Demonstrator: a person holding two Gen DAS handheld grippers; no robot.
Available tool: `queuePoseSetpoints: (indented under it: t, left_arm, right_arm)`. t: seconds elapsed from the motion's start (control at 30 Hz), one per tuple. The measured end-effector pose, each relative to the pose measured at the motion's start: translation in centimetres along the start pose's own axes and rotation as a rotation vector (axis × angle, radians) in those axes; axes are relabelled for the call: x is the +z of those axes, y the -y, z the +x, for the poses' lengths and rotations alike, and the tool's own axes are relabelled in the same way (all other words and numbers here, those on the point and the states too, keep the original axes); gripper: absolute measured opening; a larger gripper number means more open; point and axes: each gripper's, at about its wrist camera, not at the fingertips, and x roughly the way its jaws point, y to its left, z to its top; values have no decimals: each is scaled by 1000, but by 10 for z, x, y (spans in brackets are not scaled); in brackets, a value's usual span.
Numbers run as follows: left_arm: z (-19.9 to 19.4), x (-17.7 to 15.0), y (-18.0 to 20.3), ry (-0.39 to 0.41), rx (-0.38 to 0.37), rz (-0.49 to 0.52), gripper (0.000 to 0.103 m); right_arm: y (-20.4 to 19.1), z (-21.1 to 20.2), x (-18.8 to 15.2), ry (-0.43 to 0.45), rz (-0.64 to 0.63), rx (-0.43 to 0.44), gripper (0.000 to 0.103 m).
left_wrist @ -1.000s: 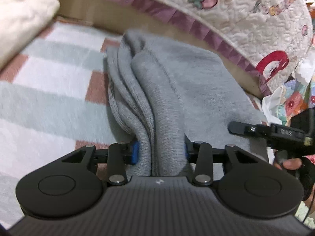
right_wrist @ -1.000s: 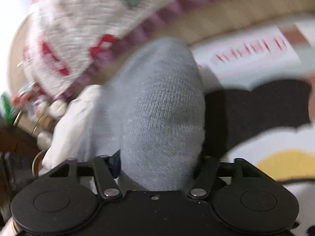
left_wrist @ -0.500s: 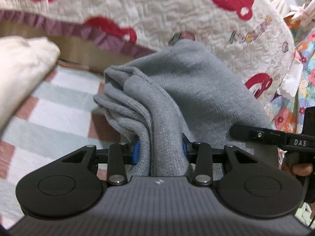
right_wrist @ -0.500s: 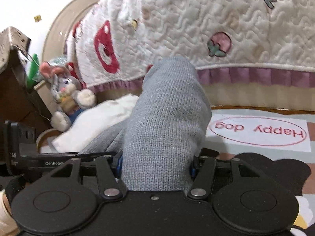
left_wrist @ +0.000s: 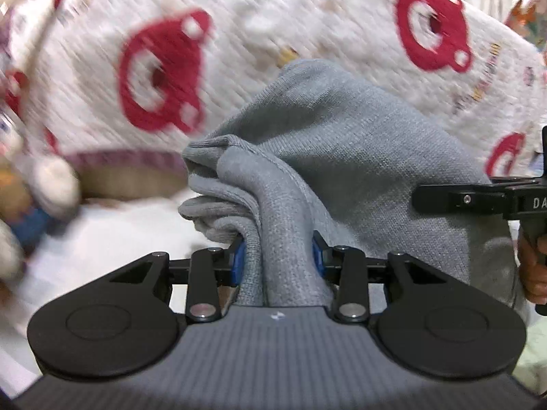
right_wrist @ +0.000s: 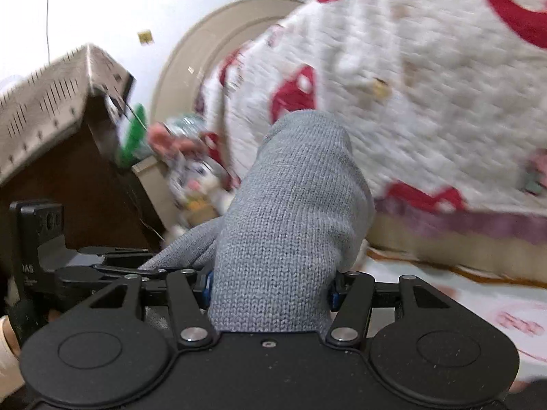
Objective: Fold clothes
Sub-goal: 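Lift the folded sweater with both grippers and carry it toward the stuffed bunny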
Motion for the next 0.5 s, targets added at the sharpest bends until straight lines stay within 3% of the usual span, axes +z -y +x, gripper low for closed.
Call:
queuePoseSetpoints:
  t: [0.1,0.2,0.33,0.4,0.43,0.5]
  left_arm:
    - [-4,39,-41,-14,72,37,36]
    - [18,64,-94,-78,122,35,36]
    - [78,56,-168,-250,176,-71,35]
    - [111,31,-194,-346,205,-128,24]
    - [127,18,-207,-394,219,-156,11]
    - [151,-4,-227,-462,238,-202,12]
  right_arm:
    - [-12,40,22,49,81,59,61]
    - [-3,92,23,68,291,94,62]
    - [23,181,-17,-100,558,79,69]
    - [32,223,-46,-251,573,25,69]
    - [37,240,-62,-323,557,9,69]
    - [44,244,-83,-335,562,30,71]
